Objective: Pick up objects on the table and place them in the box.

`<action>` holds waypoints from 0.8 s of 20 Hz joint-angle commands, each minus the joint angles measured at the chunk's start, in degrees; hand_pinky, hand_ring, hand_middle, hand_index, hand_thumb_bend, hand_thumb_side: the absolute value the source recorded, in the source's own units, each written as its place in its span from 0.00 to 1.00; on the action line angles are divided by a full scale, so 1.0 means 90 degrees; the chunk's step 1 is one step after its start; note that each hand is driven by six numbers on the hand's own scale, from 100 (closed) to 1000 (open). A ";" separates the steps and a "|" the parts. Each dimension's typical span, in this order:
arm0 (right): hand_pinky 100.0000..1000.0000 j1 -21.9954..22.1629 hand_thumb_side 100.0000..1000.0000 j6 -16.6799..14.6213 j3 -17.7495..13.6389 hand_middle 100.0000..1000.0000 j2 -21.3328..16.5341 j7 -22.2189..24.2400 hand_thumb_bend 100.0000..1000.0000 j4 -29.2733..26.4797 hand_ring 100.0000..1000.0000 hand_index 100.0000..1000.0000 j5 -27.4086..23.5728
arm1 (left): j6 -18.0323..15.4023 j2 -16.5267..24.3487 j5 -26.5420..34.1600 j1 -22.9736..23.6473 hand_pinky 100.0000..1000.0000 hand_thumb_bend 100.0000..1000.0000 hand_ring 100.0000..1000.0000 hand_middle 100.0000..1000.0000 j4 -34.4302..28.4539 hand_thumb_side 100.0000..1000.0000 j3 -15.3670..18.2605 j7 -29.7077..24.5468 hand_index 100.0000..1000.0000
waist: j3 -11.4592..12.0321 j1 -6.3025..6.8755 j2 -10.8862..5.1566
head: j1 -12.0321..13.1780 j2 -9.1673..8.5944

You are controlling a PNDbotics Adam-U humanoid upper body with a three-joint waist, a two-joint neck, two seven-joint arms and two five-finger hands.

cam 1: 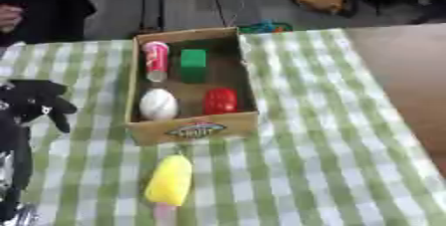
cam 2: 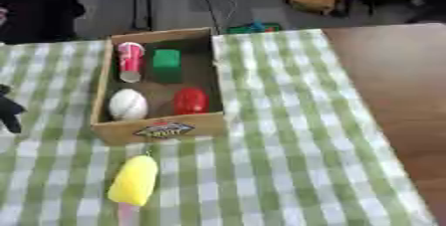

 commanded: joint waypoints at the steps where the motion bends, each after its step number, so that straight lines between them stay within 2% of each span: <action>1: 0.40 -0.0031 0.66 -0.0097 -0.0004 0.33 -0.0166 -0.0134 0.00 -0.0150 0.39 0.46 0.0034 | -0.0054 0.0245 -0.0211 -0.0199 0.29 0.00 0.54 0.70 -0.0114 0.99 -0.0048 -0.0093 0.85 | 0.0071 -0.0030 -0.0181 | -0.0097 0.0046; 3: 0.40 0.0007 0.66 -0.0082 0.0014 0.33 -0.0161 -0.0134 0.00 -0.0150 0.39 0.46 0.0035 | 0.0086 0.0553 -0.0763 -0.0431 0.36 0.00 0.62 0.74 -0.0114 0.99 -0.0249 -0.0326 0.91 | 0.0164 -0.0033 -0.0254 | -0.0229 0.0139; 6: 0.40 0.0028 0.65 -0.0069 0.0065 0.33 -0.0141 -0.0134 0.00 -0.0150 0.39 0.46 0.0037 | 0.0586 0.0781 -0.1636 -0.0685 0.56 0.00 0.75 0.82 -0.0114 0.96 -0.0624 -0.0506 0.98 | 0.0218 -0.0023 -0.0337 | -0.0329 0.0208; 7: 0.40 0.0033 0.65 -0.0068 0.0080 0.33 -0.0139 -0.0134 0.00 -0.0150 0.39 0.46 0.0037 | 0.0762 0.0857 -0.1991 -0.0743 0.66 0.00 0.82 0.88 -0.0114 0.93 -0.0764 -0.0634 1.00 | 0.0223 -0.0018 -0.0371 | -0.0344 0.0222; 8: 0.41 0.0037 0.65 -0.0066 0.0091 0.33 -0.0135 -0.0134 0.00 -0.0150 0.39 0.46 0.0036 | 0.0927 0.0883 -0.2376 -0.0794 0.70 0.00 0.85 0.91 -0.0114 0.91 -0.0905 -0.0792 1.00 | 0.0224 -0.0016 -0.0396 | -0.0350 0.0233; 12: 0.41 0.0046 0.65 -0.0065 0.0140 0.33 -0.0110 -0.0134 0.00 -0.0150 0.39 0.46 0.0031 | 0.1249 0.0848 -0.3558 -0.0855 0.67 0.00 0.87 0.94 -0.0114 0.89 -0.1431 -0.1350 1.00 | 0.0224 -0.0008 -0.0470 | -0.0346 0.0233; 15: 0.41 0.0060 0.64 -0.0055 0.0162 0.33 -0.0095 -0.0134 0.00 -0.0150 0.39 0.46 0.0030 | 0.1296 0.0819 -0.4244 -0.0885 0.82 0.00 0.96 0.98 -0.0114 0.92 -0.1691 -0.1692 1.00 | 0.0232 0.0015 -0.0511 | -0.0364 0.0220; 16: 0.41 0.0064 0.64 -0.0052 0.0171 0.33 -0.0091 -0.0134 0.00 -0.0150 0.39 0.46 0.0031 | 0.1303 0.0798 -0.4403 -0.0895 0.82 0.00 0.96 0.98 -0.0114 0.92 -0.1750 -0.1798 1.00 | 0.0234 0.0021 -0.0518 | -0.0367 0.0216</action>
